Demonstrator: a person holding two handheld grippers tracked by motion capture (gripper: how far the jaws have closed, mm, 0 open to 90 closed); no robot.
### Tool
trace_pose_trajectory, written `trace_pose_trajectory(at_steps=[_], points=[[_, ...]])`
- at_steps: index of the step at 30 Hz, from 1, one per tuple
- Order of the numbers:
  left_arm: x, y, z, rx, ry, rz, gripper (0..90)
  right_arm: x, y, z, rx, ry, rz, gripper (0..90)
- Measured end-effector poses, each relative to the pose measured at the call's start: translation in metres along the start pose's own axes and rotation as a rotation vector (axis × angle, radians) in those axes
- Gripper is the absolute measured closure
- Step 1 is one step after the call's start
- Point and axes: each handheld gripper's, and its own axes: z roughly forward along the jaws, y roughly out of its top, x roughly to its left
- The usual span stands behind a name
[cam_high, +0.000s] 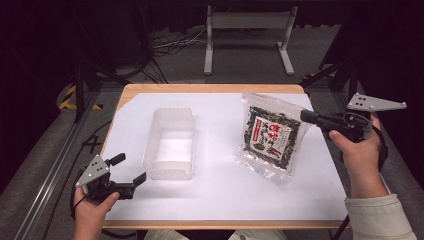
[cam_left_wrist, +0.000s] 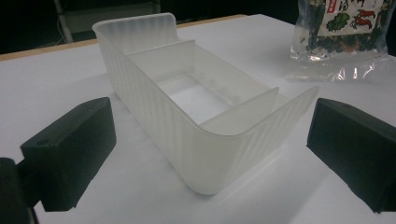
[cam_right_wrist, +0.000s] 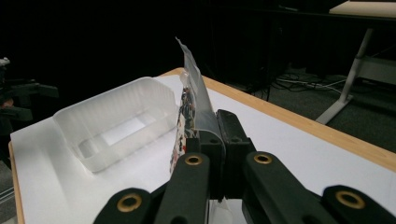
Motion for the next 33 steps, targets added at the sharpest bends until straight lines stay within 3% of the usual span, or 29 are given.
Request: trace_pose_trajectory(at_steps=[4,19,24,29,31,33], points=[[0.0,0.001,-0.001,-0.009,-0.002,-0.005,2.4,0.004,0.007,-0.004,-0.023,0.023,-0.009,90.0],[-0.008,0.008,0.001,-0.014,-0.033,-0.007,2.5,0.013,0.018,-0.007,-0.07,0.041,-0.037,90.0],[-0.014,0.017,0.008,-0.035,-0.067,-0.019,2.4,0.022,0.024,-0.006,-0.073,0.059,-0.062,90.0],[-0.021,0.024,0.014,-0.037,-0.083,0.004,3.9,0.028,0.029,-0.005,-0.075,0.076,-0.071,90.0],[-0.027,0.026,0.016,-0.065,-0.08,0.027,5.6,0.03,0.032,-0.003,-0.089,0.104,-0.071,90.0],[-0.033,0.032,0.024,-0.042,-0.1,0.035,5.0,0.032,0.033,-0.001,-0.097,0.119,-0.069,90.0]])
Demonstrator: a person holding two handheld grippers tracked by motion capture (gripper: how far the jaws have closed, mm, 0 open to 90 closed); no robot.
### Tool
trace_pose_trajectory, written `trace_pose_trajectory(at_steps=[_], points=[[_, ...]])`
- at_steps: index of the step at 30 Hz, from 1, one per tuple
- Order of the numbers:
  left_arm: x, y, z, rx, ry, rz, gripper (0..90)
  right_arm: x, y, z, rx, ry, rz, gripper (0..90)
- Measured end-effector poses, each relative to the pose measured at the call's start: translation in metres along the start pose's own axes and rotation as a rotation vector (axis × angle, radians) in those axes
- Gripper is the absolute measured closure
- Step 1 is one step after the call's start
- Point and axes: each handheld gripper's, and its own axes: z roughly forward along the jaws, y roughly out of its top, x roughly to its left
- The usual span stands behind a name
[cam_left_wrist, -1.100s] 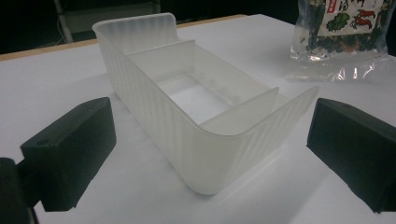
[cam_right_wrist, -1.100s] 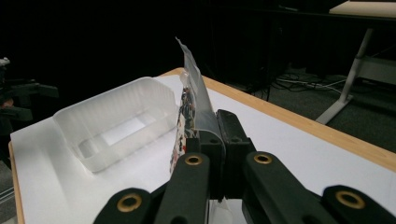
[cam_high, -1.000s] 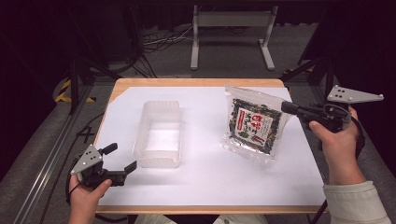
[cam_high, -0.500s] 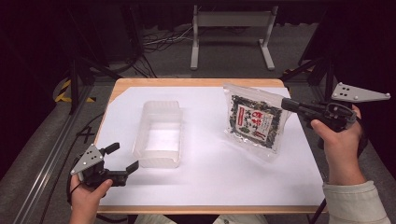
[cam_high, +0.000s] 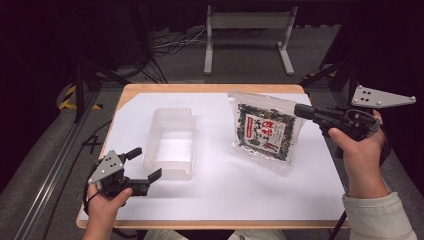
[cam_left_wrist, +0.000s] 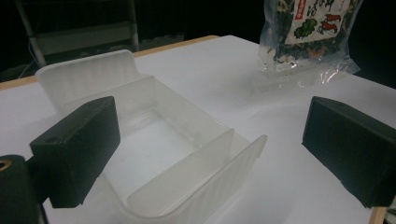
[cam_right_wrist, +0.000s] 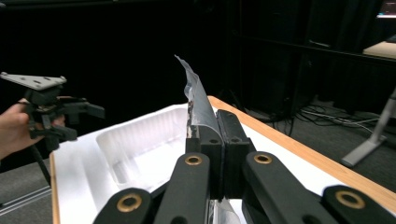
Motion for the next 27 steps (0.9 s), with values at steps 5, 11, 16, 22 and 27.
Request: trace_pose_trajectory(at_steps=[5,11,16,22,27], points=[[-0.005,0.009,0.012,0.013,-0.024,0.0,4.4,0.005,0.003,0.005,-0.002,0.021,-0.01,90.0],[-0.014,0.021,0.03,0.007,-0.059,0.005,3.8,0.013,0.01,0.012,-0.017,0.065,-0.02,90.0],[-0.022,0.033,0.043,-0.005,-0.096,0.026,3.4,0.018,0.014,0.016,-0.029,0.093,-0.027,90.0],[-0.031,0.045,0.061,-0.035,-0.149,0.034,3.1,0.022,0.017,0.02,-0.028,0.109,-0.038,90.0],[-0.039,0.058,0.079,-0.038,-0.188,0.045,2.9,0.025,0.018,0.022,-0.033,0.125,-0.039,90.0]])
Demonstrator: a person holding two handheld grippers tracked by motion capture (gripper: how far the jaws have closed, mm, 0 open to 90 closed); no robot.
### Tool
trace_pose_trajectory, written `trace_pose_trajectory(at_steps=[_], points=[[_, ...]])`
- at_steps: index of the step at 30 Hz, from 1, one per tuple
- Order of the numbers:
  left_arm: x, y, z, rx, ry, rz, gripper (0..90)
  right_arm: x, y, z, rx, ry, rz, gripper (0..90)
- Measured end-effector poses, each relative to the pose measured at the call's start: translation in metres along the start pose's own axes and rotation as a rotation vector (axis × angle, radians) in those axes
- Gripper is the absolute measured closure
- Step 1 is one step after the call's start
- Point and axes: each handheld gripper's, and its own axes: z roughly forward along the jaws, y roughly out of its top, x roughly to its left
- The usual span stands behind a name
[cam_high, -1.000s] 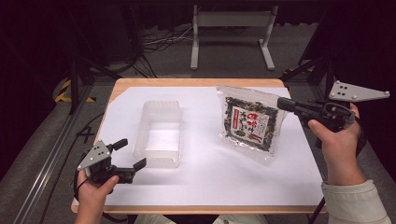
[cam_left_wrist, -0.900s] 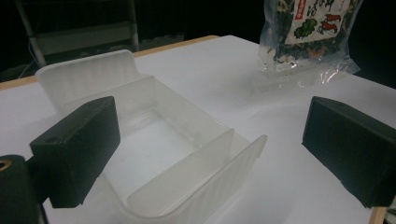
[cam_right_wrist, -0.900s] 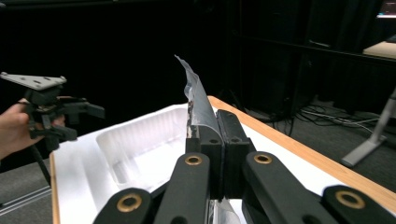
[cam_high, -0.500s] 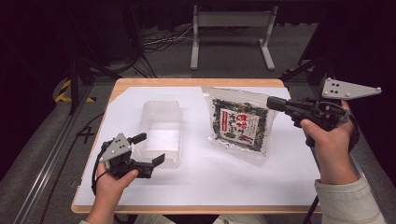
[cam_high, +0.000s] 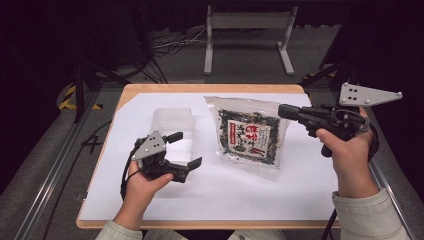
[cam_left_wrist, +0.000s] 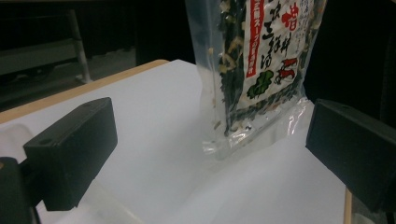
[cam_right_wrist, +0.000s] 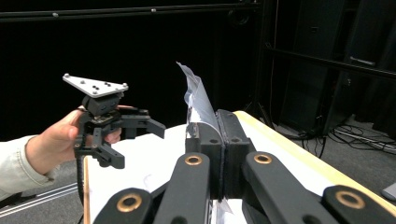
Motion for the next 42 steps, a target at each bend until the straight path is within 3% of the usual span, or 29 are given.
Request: trace_pose_trajectory(at_steps=[10,14,21,26,28,31,39,42], points=[[-0.003,0.023,0.032,0.008,-0.039,0.02,3.0,0.005,0.001,0.001,-0.008,0.037,-0.016,90.0],[-0.009,0.028,0.039,0.012,-0.046,0.052,3.8,0.007,0.001,0.002,-0.016,0.05,-0.019,90.0],[-0.013,0.031,0.052,0.027,-0.083,0.05,5.1,0.011,-0.001,0.004,-0.02,0.074,-0.037,90.0],[-0.015,0.031,0.056,-0.006,-0.096,0.039,6.6,0.016,-0.001,0.006,-0.025,0.093,-0.059,90.0],[-0.017,0.03,0.057,-0.045,-0.102,0.028,7.7,0.016,-0.002,0.007,-0.029,0.099,-0.059,90.0],[-0.02,0.029,0.058,-0.095,-0.098,0.044,12.1,0.016,-0.003,0.008,-0.036,0.113,-0.058,90.0],[-0.02,0.03,0.058,-0.13,-0.13,0.023,21.4,0.016,-0.005,0.011,-0.037,0.128,-0.059,90.0],[-0.018,0.03,0.057,-0.13,-0.16,0.003,25.2,0.015,-0.006,0.01,-0.05,0.137,-0.067,90.0]])
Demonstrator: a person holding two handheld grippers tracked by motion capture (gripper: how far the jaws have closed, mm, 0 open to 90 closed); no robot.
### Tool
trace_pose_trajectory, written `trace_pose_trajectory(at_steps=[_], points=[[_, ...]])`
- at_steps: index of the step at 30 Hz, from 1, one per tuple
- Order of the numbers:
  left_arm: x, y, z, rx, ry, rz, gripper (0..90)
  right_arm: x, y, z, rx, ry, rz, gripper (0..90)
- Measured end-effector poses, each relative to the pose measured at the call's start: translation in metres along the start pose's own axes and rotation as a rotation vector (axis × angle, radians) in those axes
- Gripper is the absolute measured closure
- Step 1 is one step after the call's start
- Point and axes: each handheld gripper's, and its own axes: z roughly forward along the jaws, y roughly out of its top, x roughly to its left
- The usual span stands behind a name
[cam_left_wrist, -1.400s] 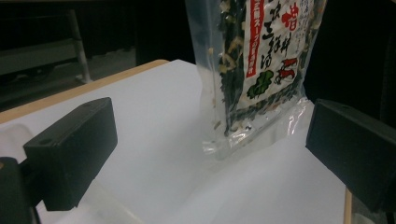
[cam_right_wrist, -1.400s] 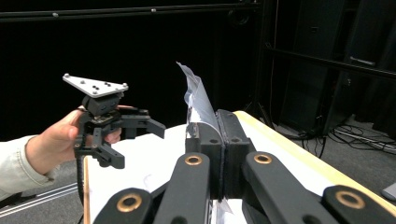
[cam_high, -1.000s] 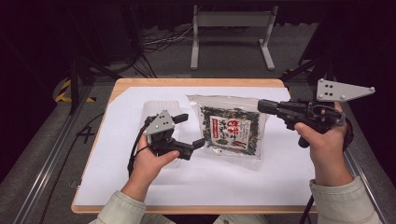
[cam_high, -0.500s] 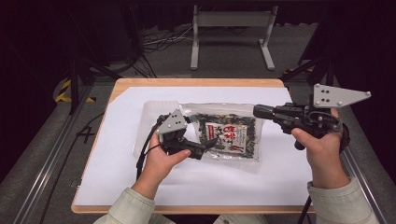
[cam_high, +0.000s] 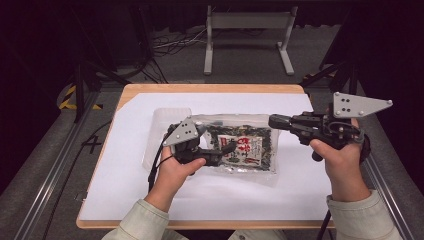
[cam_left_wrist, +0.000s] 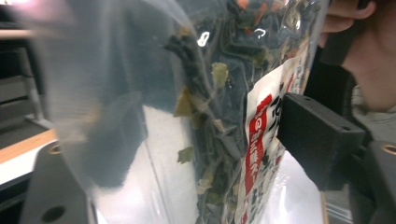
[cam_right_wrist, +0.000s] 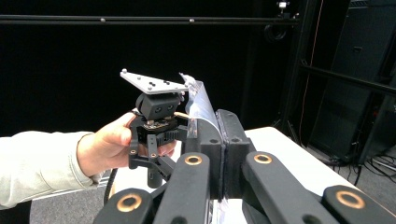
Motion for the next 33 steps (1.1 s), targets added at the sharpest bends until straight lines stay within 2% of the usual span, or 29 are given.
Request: trace_pose_trajectory(at_steps=[2,5,7,10,13,19,23,26,33], points=[[0.0,0.001,-0.001,-0.004,-0.006,0.01,28.0,-0.002,-0.002,-0.001,-0.009,0.005,0.008,90.0],[-0.003,0.002,-0.002,-0.004,-0.029,0.028,38.9,-0.006,-0.005,-0.002,-0.023,0.001,0.02,90.0],[-0.003,0.003,-0.002,-0.002,-0.037,0.027,45.6,-0.007,-0.006,-0.002,-0.026,-0.001,0.023,90.0],[-0.005,0.004,-0.003,0.009,-0.048,0.014,47.8,-0.008,-0.008,-0.003,-0.027,-0.008,0.023,90.0],[-0.007,0.005,-0.004,0.0,-0.067,0.015,54.2,-0.008,-0.008,-0.004,-0.031,-0.013,0.014,89.7],[-0.009,0.007,-0.005,-0.008,-0.082,0.024,59.5,-0.009,-0.009,-0.007,-0.039,-0.026,0.011,88.2],[-0.01,0.007,-0.006,-0.001,-0.091,0.031,63.3,-0.01,-0.011,-0.007,-0.034,-0.054,-0.02,84.5],[-0.012,0.007,-0.006,0.009,-0.107,0.054,66.7,-0.011,-0.012,-0.007,-0.032,-0.071,-0.029,82.7],[-0.014,0.008,-0.005,0.004,-0.15,0.044,71.0,-0.011,-0.012,-0.009,-0.036,-0.092,-0.039,79.4]])
